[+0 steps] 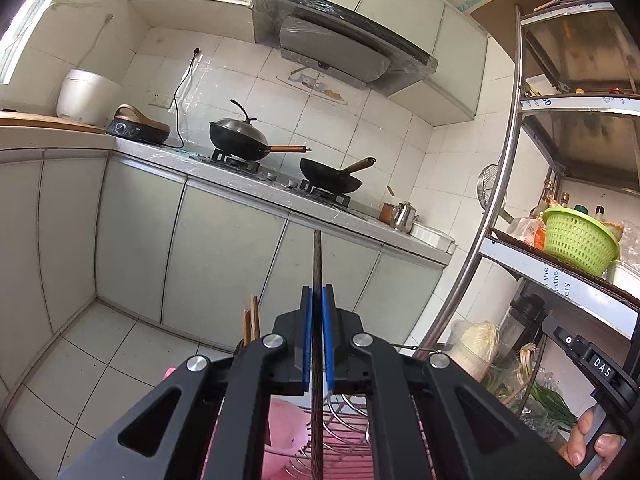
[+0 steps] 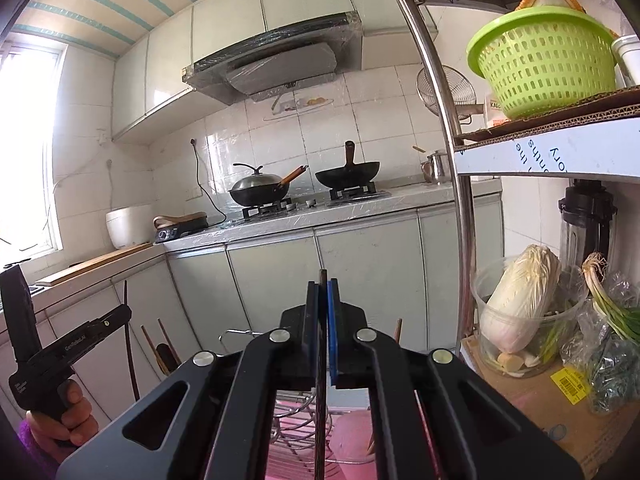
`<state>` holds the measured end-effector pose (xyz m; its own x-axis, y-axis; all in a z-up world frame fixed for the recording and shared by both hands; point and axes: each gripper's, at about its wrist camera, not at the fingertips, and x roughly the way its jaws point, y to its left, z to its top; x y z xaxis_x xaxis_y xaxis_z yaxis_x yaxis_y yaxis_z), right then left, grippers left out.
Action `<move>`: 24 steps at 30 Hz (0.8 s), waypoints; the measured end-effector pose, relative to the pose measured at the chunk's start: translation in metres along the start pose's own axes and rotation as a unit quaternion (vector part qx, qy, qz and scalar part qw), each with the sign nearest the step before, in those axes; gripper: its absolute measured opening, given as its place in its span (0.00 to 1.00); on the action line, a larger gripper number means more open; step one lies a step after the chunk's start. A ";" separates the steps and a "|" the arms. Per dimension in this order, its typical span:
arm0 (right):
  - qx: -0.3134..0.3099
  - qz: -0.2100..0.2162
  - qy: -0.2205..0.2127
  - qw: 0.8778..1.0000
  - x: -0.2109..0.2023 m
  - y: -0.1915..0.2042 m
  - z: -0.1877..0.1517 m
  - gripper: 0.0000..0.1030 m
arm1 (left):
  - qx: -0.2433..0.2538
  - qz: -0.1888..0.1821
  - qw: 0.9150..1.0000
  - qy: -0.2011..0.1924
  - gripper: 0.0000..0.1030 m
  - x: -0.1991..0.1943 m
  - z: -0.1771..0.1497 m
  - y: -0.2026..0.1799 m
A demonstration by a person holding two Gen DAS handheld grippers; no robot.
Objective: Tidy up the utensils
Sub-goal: 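Lower the dark chopsticks into the pink cup and open both tools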
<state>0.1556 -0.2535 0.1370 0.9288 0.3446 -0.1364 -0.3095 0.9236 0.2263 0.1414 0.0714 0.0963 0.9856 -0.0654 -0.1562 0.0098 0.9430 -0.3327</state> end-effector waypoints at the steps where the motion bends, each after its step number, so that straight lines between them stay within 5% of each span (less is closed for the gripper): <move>1: -0.004 -0.001 -0.006 1.000 0.002 0.000 0.000 0.04 | 0.003 0.004 1.000 -0.003 0.04 0.004 -0.001 0.000; 10: -0.041 -0.009 -0.067 0.997 0.014 0.004 0.011 0.04 | 0.016 0.022 0.999 -0.031 0.04 0.044 -0.010 0.003; 19: -0.065 -0.016 -0.071 0.995 0.034 0.003 -0.001 0.04 | 0.066 0.047 0.994 -0.072 0.04 0.061 -0.032 0.001; 24: -0.063 -0.012 -0.051 0.997 0.046 0.002 -0.010 0.04 | 0.073 0.047 0.994 -0.064 0.04 0.061 -0.045 0.004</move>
<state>0.1954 -0.2347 0.1215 0.9504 0.3085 -0.0410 -0.3032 0.9476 0.1005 0.1936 0.0568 0.0441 0.9966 0.0589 -0.0572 -0.0685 0.9807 -0.1831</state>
